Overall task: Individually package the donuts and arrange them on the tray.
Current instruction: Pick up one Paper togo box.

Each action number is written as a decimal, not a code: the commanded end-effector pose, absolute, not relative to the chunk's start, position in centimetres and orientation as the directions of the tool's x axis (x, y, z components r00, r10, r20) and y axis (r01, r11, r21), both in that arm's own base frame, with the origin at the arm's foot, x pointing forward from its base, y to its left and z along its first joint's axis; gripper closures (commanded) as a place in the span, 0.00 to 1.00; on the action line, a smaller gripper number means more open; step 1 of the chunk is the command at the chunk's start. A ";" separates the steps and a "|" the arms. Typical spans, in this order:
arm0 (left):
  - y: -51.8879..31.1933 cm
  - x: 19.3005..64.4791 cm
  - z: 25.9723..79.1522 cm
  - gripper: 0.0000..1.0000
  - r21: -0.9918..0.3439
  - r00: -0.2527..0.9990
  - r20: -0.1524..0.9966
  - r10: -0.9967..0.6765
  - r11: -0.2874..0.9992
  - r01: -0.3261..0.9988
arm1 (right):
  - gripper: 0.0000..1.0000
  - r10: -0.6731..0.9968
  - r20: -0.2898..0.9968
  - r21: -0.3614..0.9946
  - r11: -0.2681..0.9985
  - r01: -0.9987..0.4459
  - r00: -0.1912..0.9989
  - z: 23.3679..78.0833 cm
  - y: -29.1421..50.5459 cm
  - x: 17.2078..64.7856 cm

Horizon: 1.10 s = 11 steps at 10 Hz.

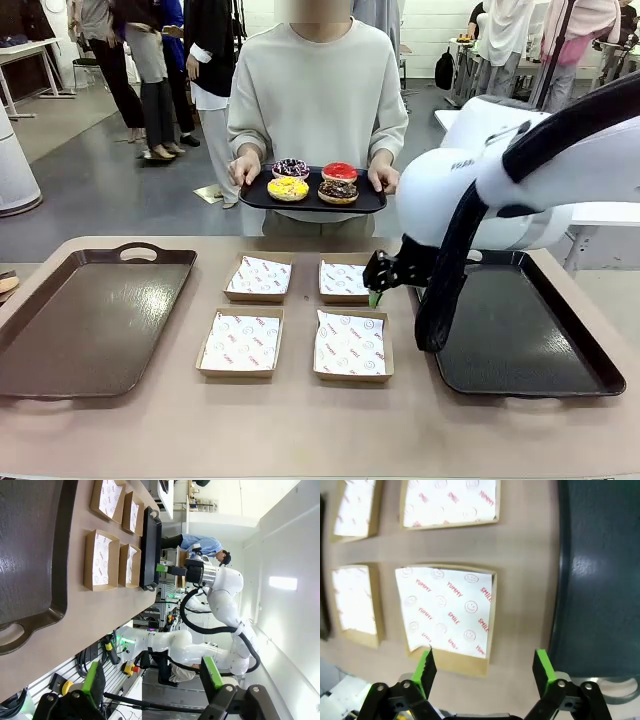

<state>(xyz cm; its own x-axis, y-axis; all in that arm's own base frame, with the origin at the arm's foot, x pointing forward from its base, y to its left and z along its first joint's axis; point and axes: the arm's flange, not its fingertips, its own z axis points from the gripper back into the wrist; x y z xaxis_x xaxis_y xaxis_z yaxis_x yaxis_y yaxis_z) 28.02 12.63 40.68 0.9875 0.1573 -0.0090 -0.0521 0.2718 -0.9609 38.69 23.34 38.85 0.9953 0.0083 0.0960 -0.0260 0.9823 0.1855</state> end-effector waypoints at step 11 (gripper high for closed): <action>12.7 28.0 40.8 0.00 -0.965 0.987 -0.006 0.161 0.258 -0.048 | 0.00 -0.008 0.085 0.140 0.990 -0.004 0.996 37.0 24.4 38.4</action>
<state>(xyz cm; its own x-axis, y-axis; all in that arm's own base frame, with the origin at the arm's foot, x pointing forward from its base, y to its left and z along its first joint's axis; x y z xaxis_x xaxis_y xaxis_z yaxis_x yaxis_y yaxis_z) 28.02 12.63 40.68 0.9875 0.1573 -0.0091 -0.0521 0.2718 -0.9609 38.49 24.08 38.31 0.9970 0.0179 0.0749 -0.0306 0.9848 0.1711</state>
